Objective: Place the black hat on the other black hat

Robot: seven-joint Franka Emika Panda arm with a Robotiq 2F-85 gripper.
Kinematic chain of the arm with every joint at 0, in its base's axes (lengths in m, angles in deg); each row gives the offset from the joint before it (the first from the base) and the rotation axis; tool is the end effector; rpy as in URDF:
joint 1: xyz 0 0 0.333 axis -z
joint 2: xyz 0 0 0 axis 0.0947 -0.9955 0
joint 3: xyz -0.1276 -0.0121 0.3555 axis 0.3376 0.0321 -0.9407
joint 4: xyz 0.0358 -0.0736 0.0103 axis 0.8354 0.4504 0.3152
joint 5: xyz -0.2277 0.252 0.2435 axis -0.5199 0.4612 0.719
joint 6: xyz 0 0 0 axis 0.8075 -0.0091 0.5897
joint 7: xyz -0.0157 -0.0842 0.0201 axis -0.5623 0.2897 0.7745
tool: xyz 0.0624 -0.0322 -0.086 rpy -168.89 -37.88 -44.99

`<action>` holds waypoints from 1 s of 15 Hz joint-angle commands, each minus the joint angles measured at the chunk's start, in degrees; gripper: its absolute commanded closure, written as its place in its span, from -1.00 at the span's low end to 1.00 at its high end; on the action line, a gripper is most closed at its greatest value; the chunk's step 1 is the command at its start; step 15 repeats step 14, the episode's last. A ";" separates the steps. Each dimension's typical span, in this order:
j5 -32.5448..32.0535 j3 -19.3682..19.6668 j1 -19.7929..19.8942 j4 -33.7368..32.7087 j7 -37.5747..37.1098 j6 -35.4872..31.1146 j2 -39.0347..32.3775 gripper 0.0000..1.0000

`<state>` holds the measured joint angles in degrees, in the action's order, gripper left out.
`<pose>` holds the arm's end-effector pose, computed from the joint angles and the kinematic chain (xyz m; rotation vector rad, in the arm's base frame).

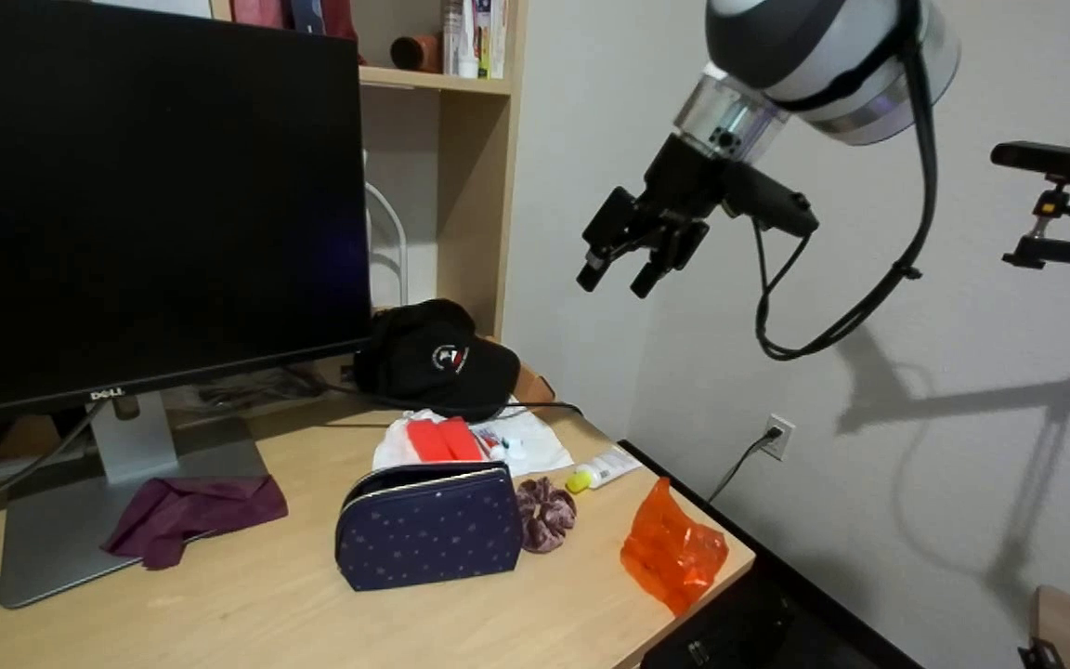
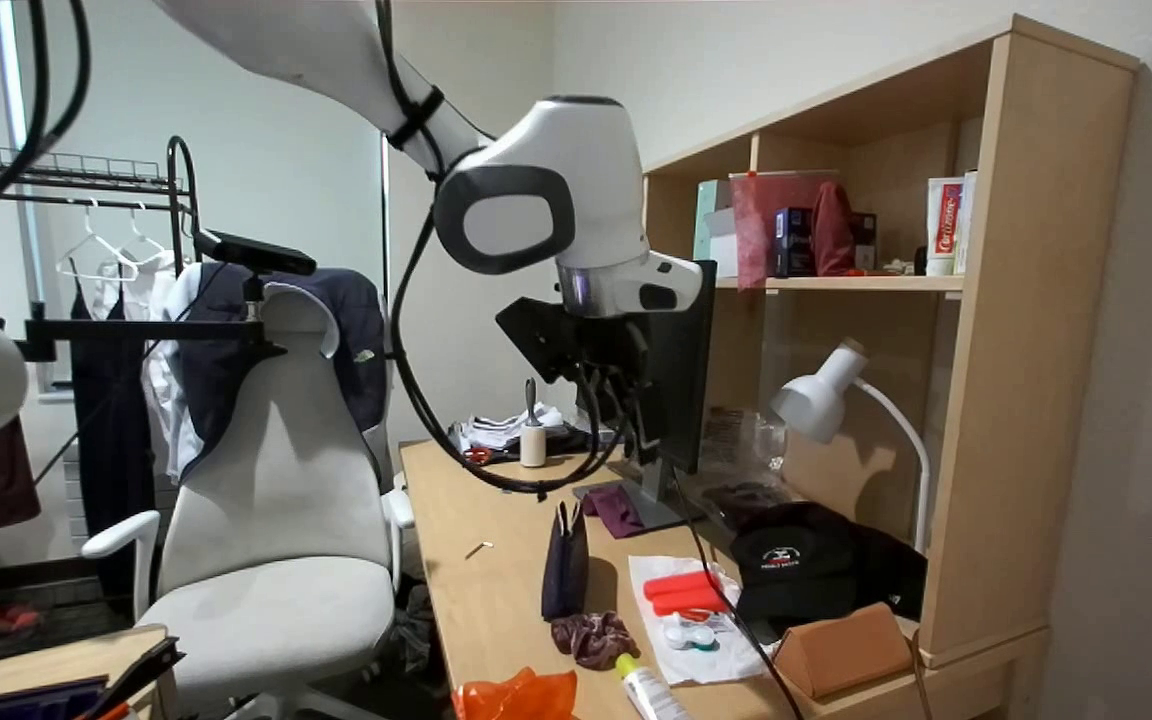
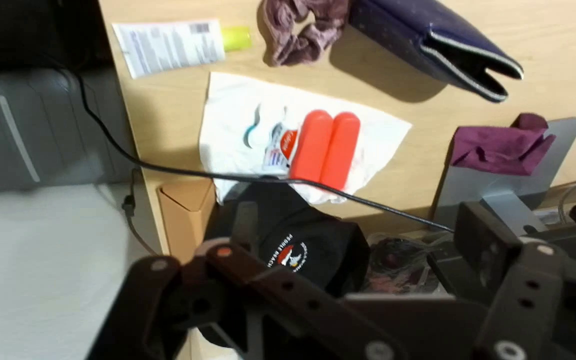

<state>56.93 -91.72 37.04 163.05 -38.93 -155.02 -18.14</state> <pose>0.5535 -0.0818 0.4406 -2.8535 0.2798 -0.4834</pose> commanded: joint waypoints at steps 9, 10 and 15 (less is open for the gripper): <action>-19.68 24.82 -24.16 0.55 -5.24 18.77 7.82 -1.00; -17.31 25.69 -25.78 0.46 -1.96 16.76 6.93 -1.00; -20.18 26.21 -26.04 2.17 -7.74 17.30 8.94 -1.00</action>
